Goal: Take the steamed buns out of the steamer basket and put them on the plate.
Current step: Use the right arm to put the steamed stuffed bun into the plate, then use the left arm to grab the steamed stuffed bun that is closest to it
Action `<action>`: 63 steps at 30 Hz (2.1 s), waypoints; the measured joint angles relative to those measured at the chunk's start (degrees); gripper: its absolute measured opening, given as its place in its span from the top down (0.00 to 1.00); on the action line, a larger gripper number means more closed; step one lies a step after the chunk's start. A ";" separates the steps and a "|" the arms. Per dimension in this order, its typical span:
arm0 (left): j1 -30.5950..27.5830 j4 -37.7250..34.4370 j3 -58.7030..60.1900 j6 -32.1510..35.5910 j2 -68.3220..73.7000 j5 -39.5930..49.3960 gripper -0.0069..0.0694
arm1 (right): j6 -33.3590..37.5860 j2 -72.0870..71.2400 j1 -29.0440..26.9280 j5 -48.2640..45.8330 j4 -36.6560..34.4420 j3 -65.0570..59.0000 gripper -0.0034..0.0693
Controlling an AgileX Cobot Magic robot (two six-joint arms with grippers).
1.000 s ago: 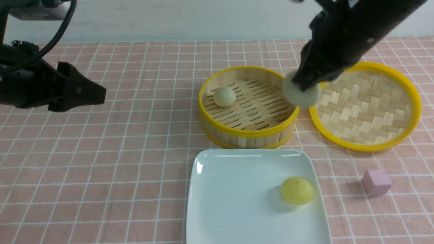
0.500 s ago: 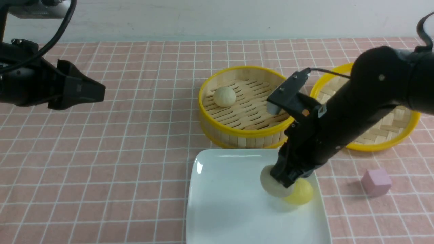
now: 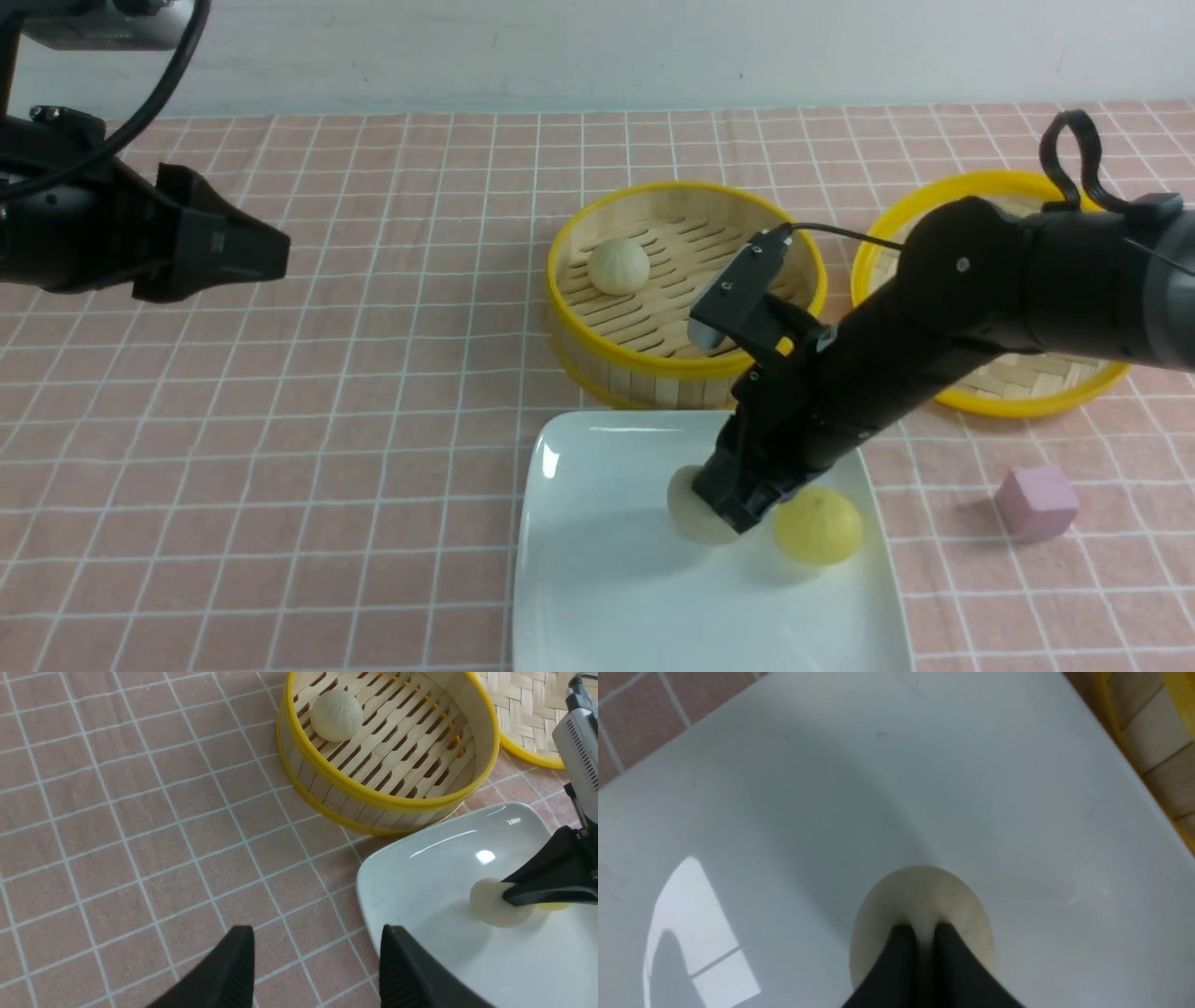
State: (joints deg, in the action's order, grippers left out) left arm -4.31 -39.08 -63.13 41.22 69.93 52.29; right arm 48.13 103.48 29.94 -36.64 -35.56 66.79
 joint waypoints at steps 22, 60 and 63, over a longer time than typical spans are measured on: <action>0.00 -7.24 0.00 6.22 0.00 2.44 0.40 | 0.52 -24.75 0.00 11.86 -1.60 0.00 0.29; 7.11 -19.98 -0.01 25.37 0.85 -4.50 0.40 | -51.39 -65.82 -9.10 -16.31 47.13 -1.65 0.29; 14.81 -20.44 -0.01 26.21 3.25 -11.44 0.40 | -50.69 -68.24 -9.10 -17.10 46.84 -4.00 0.29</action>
State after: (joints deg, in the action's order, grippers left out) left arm 10.51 -59.52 -63.15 67.43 73.18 40.86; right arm -2.56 35.24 20.84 -53.74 11.27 62.79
